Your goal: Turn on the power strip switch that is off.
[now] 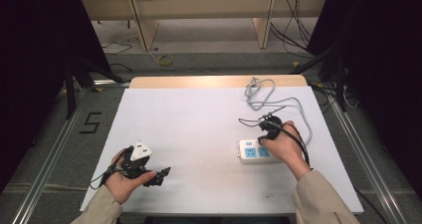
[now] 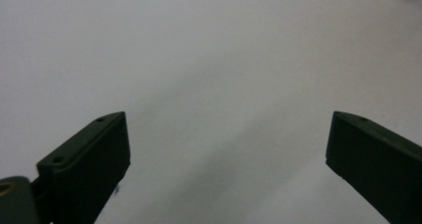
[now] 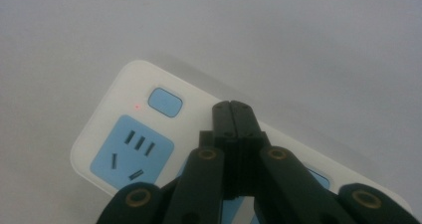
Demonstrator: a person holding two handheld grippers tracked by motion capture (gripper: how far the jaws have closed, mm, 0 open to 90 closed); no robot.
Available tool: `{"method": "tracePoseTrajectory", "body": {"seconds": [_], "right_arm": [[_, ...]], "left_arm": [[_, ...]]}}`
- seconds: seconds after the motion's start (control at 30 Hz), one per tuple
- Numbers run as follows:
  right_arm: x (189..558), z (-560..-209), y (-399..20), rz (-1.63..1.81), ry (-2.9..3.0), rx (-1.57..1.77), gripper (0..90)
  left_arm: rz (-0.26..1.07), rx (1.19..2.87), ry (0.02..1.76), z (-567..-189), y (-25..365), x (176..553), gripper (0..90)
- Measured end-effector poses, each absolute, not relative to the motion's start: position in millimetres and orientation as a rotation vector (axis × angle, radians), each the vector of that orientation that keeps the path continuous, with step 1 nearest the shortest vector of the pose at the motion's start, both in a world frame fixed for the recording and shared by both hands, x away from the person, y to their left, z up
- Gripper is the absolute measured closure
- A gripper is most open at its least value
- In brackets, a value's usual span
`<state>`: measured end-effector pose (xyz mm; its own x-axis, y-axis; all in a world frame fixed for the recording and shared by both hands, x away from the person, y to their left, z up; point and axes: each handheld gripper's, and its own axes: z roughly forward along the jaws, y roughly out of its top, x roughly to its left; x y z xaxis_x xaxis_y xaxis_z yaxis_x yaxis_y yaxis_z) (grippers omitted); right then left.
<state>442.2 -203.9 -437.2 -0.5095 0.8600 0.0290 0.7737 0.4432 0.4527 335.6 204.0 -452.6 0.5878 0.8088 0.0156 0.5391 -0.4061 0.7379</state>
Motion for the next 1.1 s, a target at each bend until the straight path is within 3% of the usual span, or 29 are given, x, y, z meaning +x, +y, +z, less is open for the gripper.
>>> {"method": "tracePoseTrajectory", "body": {"seconds": [0.93, 1.1], "right_arm": [[437, -434, -210, 0.719, 2.465, 1.391, 90.0], [434, -433, -214, 0.769, 2.446, 1.387, 86.8]], "left_arm": [[0.483, 2.109, 1.062, -453, 204, 336, 3.3], [0.483, 2.110, 1.063, -453, 204, 336, 3.3]]}}
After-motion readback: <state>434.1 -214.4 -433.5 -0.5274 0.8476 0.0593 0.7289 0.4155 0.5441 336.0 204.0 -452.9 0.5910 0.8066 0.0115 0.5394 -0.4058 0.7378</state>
